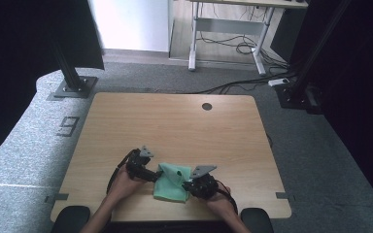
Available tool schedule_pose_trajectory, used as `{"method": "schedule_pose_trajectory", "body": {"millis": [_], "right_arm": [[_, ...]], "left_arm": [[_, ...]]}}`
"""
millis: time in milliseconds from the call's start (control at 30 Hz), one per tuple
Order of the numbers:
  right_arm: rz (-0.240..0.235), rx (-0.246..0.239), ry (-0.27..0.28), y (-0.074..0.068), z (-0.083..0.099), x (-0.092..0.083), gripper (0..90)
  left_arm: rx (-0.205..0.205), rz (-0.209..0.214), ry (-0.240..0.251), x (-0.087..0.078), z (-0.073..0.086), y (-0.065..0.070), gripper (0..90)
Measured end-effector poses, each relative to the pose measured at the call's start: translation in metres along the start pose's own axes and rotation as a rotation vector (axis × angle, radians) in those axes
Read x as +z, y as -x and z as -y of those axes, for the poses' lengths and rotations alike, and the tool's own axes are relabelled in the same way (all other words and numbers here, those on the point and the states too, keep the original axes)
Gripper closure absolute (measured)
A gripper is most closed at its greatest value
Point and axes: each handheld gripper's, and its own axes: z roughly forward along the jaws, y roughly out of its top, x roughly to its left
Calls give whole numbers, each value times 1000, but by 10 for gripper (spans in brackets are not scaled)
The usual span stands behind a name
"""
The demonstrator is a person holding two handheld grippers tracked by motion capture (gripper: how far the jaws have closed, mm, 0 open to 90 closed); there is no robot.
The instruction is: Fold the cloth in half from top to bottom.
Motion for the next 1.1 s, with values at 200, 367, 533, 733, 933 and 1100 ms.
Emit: {"method": "schedule_pose_trajectory", "body": {"millis": [200,367,533,733,933,1100], "right_arm": [[27,10,-4,13,-7,5,838],[39,18,8,19,-13,7,829],[28,6,15,15,-10,4,797],[10,24,23,15,-8,-2,766],[2,33,26,12,-3,-9,714],[17,46,44,12,4,-21,623]], "left_arm": [[-19,-33,10,5,0,-5,48],[-29,-28,6,3,-2,-9,68],[-15,-23,30,-19,-11,-14,63],[-27,-61,97,-35,-36,-24,68],[-1,-25,79,-11,-65,-28,68],[-10,75,51,4,-64,-25,68]]}}
